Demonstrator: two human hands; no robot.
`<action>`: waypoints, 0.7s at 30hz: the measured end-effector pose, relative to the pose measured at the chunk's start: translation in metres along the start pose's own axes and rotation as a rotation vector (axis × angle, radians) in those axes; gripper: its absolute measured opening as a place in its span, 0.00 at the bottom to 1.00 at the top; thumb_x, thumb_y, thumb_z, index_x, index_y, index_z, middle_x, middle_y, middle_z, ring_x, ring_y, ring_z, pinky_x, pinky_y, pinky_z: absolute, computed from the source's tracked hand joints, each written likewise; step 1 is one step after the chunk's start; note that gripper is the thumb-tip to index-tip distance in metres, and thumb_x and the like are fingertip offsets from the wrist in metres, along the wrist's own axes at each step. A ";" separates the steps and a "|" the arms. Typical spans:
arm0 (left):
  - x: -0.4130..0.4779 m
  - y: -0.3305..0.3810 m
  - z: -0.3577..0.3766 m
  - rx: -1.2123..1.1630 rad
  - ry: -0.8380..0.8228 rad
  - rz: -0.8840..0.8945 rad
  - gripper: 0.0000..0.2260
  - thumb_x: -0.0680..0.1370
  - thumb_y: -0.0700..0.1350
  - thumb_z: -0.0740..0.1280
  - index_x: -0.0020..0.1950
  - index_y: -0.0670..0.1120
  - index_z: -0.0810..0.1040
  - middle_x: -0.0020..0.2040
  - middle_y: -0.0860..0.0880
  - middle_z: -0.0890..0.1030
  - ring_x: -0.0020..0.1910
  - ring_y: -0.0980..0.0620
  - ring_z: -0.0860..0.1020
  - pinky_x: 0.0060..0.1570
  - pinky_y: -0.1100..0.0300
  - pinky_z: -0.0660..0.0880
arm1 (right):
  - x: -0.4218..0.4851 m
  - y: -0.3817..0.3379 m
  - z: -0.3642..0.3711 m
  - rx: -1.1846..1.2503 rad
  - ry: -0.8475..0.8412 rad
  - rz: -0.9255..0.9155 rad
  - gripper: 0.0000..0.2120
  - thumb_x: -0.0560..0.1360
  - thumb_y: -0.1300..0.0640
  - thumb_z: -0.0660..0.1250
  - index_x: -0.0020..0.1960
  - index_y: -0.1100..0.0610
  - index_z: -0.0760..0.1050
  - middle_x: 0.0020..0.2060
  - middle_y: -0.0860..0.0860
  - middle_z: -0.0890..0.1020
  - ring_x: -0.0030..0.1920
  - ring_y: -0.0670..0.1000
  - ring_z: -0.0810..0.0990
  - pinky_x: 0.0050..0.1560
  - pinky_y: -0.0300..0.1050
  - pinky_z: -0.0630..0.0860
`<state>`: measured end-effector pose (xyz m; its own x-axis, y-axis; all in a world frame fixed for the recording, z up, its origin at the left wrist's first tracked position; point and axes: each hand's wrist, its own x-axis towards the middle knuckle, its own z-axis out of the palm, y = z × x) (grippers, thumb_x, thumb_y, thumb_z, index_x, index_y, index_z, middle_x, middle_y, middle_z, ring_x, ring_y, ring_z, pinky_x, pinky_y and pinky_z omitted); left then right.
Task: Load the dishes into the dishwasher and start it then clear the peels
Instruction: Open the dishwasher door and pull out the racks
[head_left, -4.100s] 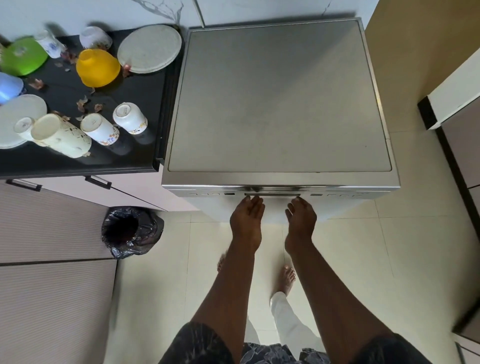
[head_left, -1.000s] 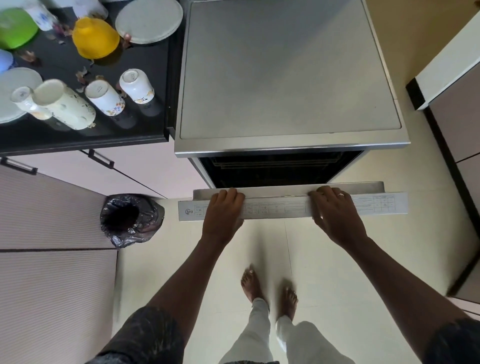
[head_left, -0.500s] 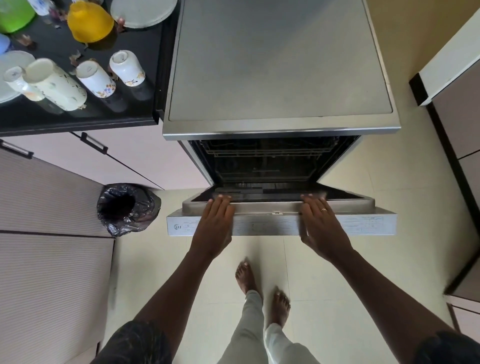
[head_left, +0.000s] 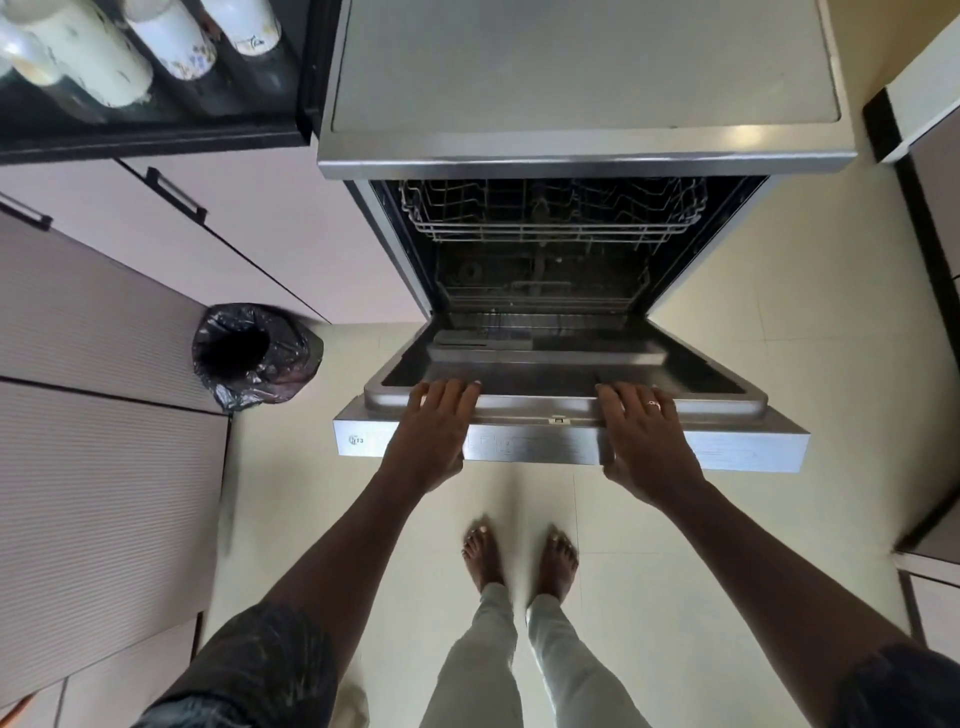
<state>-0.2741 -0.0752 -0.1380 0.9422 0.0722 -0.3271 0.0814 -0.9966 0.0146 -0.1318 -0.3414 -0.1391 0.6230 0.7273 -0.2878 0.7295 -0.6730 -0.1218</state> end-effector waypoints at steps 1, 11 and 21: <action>-0.003 0.001 0.006 -0.013 -0.015 0.012 0.41 0.67 0.48 0.76 0.76 0.42 0.63 0.67 0.43 0.71 0.65 0.42 0.71 0.68 0.45 0.67 | -0.003 -0.001 0.005 -0.002 -0.019 0.000 0.51 0.53 0.49 0.85 0.71 0.61 0.70 0.64 0.58 0.75 0.64 0.61 0.74 0.66 0.60 0.68; -0.030 0.013 0.068 -0.027 -0.050 0.104 0.39 0.65 0.50 0.76 0.71 0.40 0.66 0.64 0.42 0.73 0.57 0.41 0.73 0.60 0.47 0.70 | -0.029 -0.016 0.057 -0.032 -0.125 0.013 0.46 0.50 0.45 0.85 0.63 0.57 0.71 0.58 0.56 0.78 0.56 0.60 0.78 0.58 0.57 0.71; -0.049 0.026 0.120 -0.007 -0.107 0.121 0.44 0.67 0.56 0.78 0.76 0.42 0.62 0.68 0.41 0.71 0.63 0.39 0.71 0.62 0.41 0.69 | -0.051 -0.027 0.102 -0.098 -0.164 -0.028 0.43 0.60 0.48 0.76 0.72 0.54 0.66 0.63 0.54 0.75 0.59 0.60 0.75 0.57 0.56 0.67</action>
<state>-0.3576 -0.1100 -0.2353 0.9052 -0.0534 -0.4216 -0.0280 -0.9974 0.0663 -0.2118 -0.3744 -0.2178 0.5536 0.7084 -0.4378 0.7747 -0.6309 -0.0413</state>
